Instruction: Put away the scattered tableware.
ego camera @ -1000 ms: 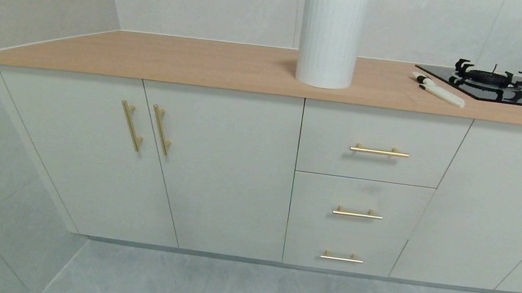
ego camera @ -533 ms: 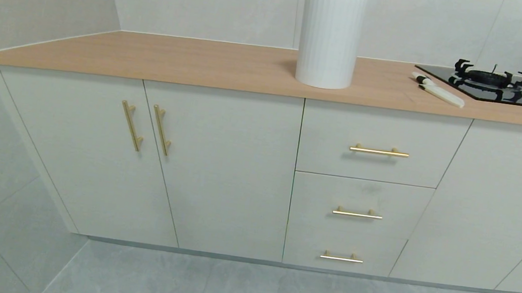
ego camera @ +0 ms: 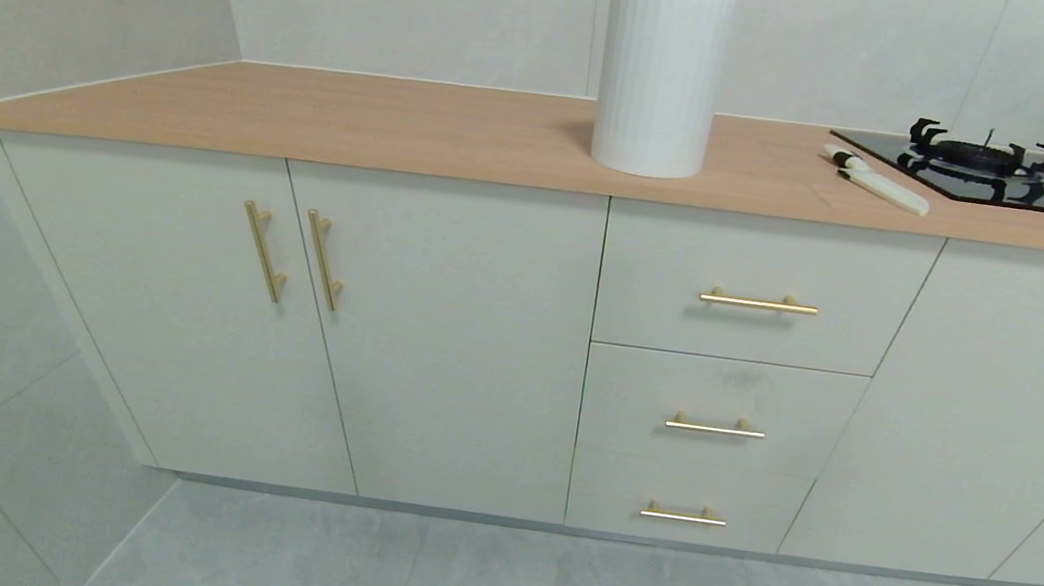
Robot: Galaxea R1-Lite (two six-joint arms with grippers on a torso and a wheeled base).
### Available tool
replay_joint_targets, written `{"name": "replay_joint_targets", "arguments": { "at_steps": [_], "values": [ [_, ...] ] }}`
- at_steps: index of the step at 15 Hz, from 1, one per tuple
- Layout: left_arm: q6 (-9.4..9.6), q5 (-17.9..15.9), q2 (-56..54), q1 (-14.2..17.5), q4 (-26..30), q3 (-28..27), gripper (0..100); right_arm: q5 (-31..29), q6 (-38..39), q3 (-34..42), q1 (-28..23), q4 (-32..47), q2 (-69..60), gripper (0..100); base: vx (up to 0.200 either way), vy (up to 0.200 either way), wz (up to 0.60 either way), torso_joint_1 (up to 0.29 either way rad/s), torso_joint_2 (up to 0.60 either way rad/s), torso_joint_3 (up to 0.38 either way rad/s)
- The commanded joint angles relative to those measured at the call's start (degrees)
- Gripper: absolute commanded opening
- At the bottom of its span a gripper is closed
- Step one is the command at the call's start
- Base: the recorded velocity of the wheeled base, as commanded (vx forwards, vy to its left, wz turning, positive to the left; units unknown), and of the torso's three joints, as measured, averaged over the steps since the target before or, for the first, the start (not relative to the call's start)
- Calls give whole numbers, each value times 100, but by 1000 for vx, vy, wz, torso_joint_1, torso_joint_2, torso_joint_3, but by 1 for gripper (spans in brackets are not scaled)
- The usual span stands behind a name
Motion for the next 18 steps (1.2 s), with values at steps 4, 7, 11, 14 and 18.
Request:
{"name": "replay_joint_targets", "arguments": {
  "at_steps": [4, 7, 11, 14, 18],
  "values": [
    [31, -1, 2, 0, 1, 1, 100, 816, -119, 68, 2, 265, 14, 100, 0, 0, 0, 0, 0, 0],
    [22, -1, 2, 0, 1, 1, 100, 816, -110, 68, 2, 265, 14, 100, 0, 0, 0, 0, 0, 0],
    [-4, -1, 2, 0, 1, 1, 100, 816, -110, 68, 2, 265, 14, 100, 0, 0, 0, 0, 0, 0],
    [-4, 8, 2, 0, 1, 1, 100, 825, -110, 68, -7, 265, 14, 100, 133, 0, 0, -2, -3, -2],
    [-4, 8, 2, 0, 1, 1, 100, 842, -119, 68, -7, 265, 14, 100, 200, 0, 0, 5, 2, -1]
  ]
}}
